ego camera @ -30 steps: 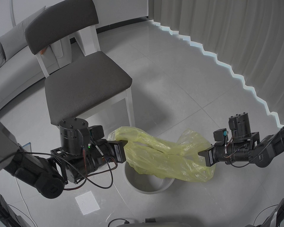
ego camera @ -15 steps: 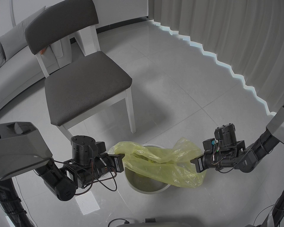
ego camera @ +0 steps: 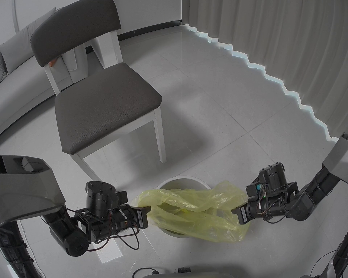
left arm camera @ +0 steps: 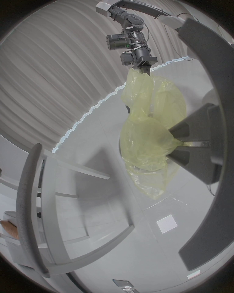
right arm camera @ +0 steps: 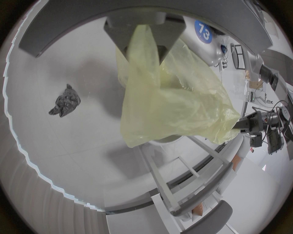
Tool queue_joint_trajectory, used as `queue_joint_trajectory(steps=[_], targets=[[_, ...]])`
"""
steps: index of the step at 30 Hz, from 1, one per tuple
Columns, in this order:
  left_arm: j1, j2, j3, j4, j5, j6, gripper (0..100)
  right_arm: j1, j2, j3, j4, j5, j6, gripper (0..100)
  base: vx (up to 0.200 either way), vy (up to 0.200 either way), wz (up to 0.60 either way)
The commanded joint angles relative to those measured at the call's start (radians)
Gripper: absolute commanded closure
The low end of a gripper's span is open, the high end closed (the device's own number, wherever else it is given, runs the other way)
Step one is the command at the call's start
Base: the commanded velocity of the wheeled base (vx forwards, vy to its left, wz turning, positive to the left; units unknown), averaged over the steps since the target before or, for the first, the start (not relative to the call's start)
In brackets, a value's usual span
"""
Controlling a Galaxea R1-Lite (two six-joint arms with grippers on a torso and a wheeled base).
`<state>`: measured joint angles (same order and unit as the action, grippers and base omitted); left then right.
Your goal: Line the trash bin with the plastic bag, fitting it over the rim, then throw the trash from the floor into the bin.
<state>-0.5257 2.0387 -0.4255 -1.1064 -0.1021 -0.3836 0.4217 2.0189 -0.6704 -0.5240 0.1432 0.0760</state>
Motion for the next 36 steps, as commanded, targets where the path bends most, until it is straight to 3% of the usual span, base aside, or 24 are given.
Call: queue_joint_trajectory(steps=[1,6,12,23,36], targets=[[0.001,-0.006,0.056,-0.001,-0.025,-0.004,100,0.046,-0.037,0.078,-0.007,-0.004,0.008,100,0.000,0.000,0.00],[0.012,-0.005,0.071,-0.003,-0.056,-0.006,100,0.078,-0.048,0.092,-0.007,-0.013,0.059,100,0.000,0.000,0.00],[0.015,-0.058,0.090,-0.003,-0.062,-0.009,100,0.085,-0.123,0.114,0.007,-0.016,0.062,100,0.000,0.000,0.00],[0.006,-0.129,0.110,0.011,-0.074,-0.011,100,0.083,-0.240,0.017,0.269,-0.016,0.062,100,0.000,0.000,0.00],[0.013,-0.069,0.133,-0.001,-0.070,-0.006,100,0.085,-0.201,0.011,0.323,-0.016,0.065,100,0.000,0.000,0.00]])
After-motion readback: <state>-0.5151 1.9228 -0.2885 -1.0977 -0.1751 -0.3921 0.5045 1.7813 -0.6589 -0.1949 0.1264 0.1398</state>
